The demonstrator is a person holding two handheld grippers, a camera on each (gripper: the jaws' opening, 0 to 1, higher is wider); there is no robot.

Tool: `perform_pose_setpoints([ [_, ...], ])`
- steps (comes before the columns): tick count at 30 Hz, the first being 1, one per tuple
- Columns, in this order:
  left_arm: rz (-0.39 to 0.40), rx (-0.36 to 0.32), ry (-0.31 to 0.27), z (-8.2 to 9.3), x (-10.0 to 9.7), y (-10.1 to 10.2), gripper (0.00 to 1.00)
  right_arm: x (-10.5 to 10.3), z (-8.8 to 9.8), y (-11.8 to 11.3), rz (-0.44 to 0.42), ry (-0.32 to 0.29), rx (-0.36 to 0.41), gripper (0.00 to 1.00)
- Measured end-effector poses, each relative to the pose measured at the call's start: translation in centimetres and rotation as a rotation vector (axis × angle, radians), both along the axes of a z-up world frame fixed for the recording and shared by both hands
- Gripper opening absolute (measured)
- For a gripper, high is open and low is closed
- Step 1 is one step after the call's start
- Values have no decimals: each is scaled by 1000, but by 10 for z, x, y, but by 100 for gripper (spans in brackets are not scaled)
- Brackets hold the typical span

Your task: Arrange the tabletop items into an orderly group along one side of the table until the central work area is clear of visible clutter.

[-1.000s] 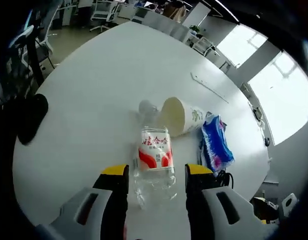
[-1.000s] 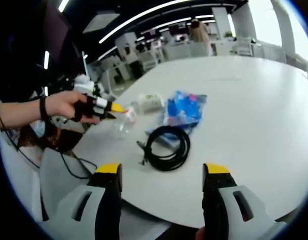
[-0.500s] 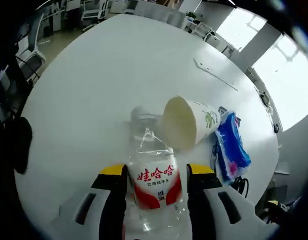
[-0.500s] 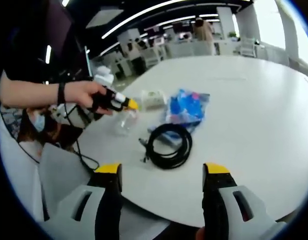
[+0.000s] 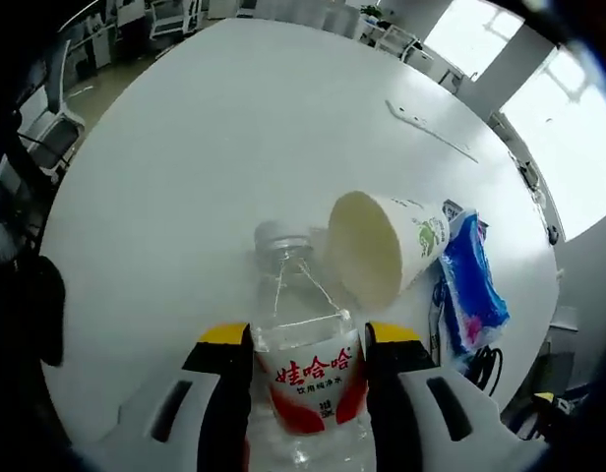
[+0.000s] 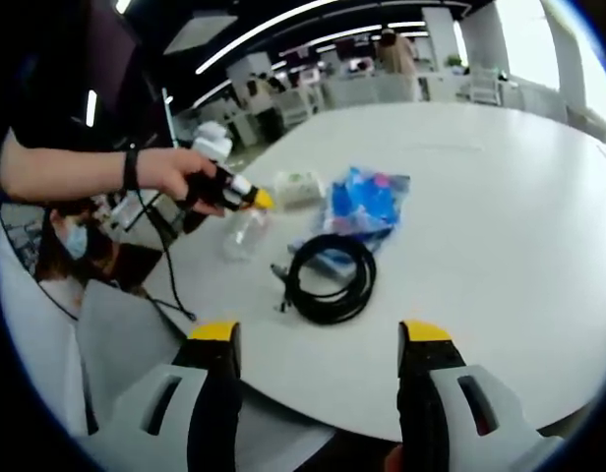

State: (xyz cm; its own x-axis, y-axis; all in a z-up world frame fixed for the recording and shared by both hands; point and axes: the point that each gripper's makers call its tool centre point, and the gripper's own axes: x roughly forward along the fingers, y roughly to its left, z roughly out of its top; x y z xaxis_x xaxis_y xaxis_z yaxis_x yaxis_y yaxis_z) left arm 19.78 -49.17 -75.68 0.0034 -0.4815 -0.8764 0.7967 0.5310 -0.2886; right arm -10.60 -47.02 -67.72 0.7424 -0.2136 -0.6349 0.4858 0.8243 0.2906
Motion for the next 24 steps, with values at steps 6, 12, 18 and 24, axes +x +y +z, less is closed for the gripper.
perform_pose_setpoints([
  [6,5,-29,3,4,2,5,43,-2,0,-1,-7,-2,-1,63],
  [12,-10,-79,-17,12,5,8,42,-1,-2,-1,-14,-14,8,62],
  [18,-31,-129,-67,25,9,10,42,6,-2,1,-6,-27,7,62],
  [24,-110,-172,-168,38,13,13,42,10,-2,3,9,-28,8,62],
])
